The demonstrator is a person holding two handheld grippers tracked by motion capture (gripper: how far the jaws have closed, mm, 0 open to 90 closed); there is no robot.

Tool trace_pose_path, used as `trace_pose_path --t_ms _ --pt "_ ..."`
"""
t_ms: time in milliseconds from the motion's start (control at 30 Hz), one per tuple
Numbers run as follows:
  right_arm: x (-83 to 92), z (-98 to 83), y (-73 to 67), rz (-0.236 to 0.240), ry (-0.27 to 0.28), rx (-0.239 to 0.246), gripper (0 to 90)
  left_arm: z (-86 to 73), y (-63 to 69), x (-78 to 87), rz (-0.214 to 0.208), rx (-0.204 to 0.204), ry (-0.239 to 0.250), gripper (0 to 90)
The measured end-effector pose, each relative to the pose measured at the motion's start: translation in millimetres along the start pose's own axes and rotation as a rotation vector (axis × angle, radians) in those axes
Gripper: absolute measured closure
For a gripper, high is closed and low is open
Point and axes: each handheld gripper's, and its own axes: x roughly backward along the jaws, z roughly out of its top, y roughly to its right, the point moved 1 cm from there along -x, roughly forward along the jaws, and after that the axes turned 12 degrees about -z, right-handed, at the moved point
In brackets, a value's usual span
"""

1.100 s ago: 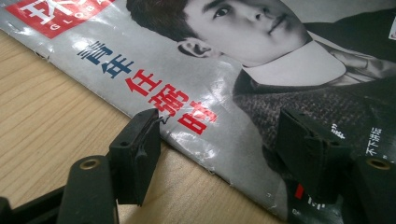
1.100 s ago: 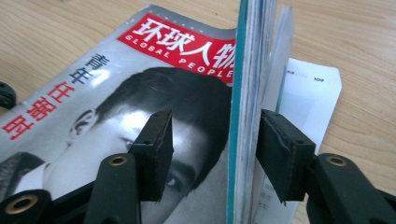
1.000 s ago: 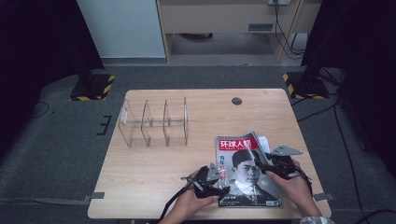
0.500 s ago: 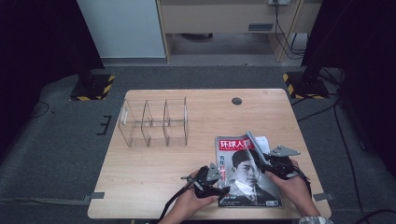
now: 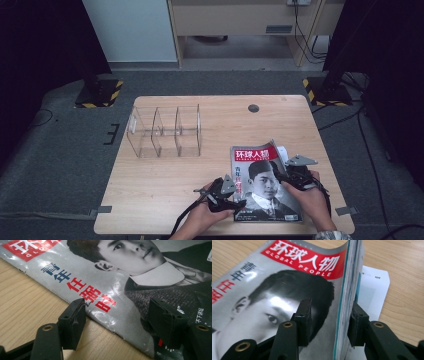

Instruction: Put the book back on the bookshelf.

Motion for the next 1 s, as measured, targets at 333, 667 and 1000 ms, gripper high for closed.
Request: trace_pose_path --t_ms 333,667,1000 --pt "6.4 6.9 3.2 0.012 0.025 -0.019 86.0 0.5 -2.4 -0.6 -0.002 0.002 0.0 27.2" --pt "19.7 15.7 0.2 0.039 0.09 -0.018 87.7 0.6 -20.0 12.4 0.014 0.064 0.056 8.3" --pt "27.8 21.0 -1.1 0.056 0.146 -0.008 87.8 5.6 -37.0 19.9 -0.005 0.1 0.147 10.3"
